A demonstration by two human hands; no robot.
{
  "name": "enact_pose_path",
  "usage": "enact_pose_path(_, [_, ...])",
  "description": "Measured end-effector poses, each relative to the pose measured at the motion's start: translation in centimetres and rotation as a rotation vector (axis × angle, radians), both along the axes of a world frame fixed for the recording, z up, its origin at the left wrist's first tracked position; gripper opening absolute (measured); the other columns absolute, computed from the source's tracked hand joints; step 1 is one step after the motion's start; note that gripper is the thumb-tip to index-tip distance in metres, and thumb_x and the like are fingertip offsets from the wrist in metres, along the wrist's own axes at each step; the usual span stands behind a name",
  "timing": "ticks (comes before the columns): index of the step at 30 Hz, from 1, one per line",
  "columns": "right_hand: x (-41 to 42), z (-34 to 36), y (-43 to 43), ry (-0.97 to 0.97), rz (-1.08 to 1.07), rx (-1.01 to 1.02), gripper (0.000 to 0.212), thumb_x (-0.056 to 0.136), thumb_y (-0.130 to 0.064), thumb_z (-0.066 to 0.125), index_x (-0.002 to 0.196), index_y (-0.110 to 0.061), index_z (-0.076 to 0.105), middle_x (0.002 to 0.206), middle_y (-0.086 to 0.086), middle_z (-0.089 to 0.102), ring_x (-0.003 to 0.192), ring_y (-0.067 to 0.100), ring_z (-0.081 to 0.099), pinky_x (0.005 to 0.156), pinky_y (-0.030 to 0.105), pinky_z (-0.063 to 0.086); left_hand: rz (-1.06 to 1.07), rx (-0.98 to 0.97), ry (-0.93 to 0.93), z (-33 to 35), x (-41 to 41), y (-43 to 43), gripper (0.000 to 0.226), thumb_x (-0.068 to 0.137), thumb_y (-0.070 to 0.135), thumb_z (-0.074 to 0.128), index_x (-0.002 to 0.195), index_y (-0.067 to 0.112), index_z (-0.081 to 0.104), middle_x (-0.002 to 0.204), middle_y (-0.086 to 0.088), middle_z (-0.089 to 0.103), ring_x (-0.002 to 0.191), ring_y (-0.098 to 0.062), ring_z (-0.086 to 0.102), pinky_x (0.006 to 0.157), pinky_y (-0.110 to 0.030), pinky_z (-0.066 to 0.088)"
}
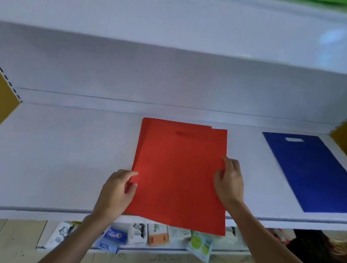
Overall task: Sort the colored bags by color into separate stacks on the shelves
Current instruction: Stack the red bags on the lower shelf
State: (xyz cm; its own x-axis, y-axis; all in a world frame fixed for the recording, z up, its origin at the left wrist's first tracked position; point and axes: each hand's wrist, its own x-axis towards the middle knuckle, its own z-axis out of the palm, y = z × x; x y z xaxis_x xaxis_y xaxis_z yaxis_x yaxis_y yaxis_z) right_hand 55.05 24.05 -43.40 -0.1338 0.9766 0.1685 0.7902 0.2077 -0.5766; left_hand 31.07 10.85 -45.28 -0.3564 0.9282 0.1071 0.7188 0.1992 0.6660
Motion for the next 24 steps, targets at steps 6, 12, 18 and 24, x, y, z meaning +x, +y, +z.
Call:
enact_pose_path(6, [-2.2, -2.6, 4.3, -0.291, 0.04, -0.087, 0.049, 0.089, -0.008, 0.046, 0.137, -0.005, 0.039, 0.138, 0.014, 0.04, 0.124, 0.031, 0.037, 0.098, 0.04, 0.036, 0.051, -0.108, 0.041, -1.7, -0.9, 2.5, 0.04, 0.084, 0.017, 0.063, 0.123, 0.013, 0.057, 0.122, -0.006, 0.054, 0.11, -0.021, 0.05, 0.096, -0.029, 0.041])
enact_pose_path(12, [-2.1, -3.1, 4.1, -0.272, -0.005, -0.17, 0.042, 0.096, -0.019, 0.041, 0.137, -0.01, 0.041, 0.135, 0.013, 0.044, 0.124, 0.03, 0.037, 0.099, 0.038, 0.037, 0.111, -0.182, -0.02, -1.7, -0.6, 2.8, 0.046, 0.089, 0.024, 0.059, 0.132, 0.015, 0.046, 0.124, -0.009, 0.049, 0.108, -0.021, 0.054, 0.094, -0.03, 0.045])
enact_pose_path(18, [-0.3, -0.6, 0.6, -0.177, 0.064, -0.174, 0.049, 0.092, -0.008, 0.042, 0.14, -0.008, 0.036, 0.139, 0.012, 0.045, 0.126, 0.029, 0.038, 0.1, 0.04, 0.038, 0.071, -0.24, 0.03, 0.8, 0.6, 1.1, 0.05, 0.092, 0.03, 0.052, 0.137, 0.014, 0.039, 0.126, -0.011, 0.048, 0.114, -0.024, 0.049, 0.095, -0.032, 0.043])
enact_pose_path(24, [1.8, 7.2, -6.2, -0.063, 0.084, -0.139, 0.044, 0.093, -0.011, 0.045, 0.136, -0.012, 0.043, 0.134, 0.008, 0.05, 0.114, 0.022, 0.054, 0.092, 0.037, 0.048, -0.023, -0.131, 0.065, 7.5, 2.7, -4.0, 0.041, 0.091, 0.02, 0.054, 0.13, 0.012, 0.047, 0.128, -0.008, 0.048, 0.113, -0.021, 0.051, 0.096, -0.032, 0.045])
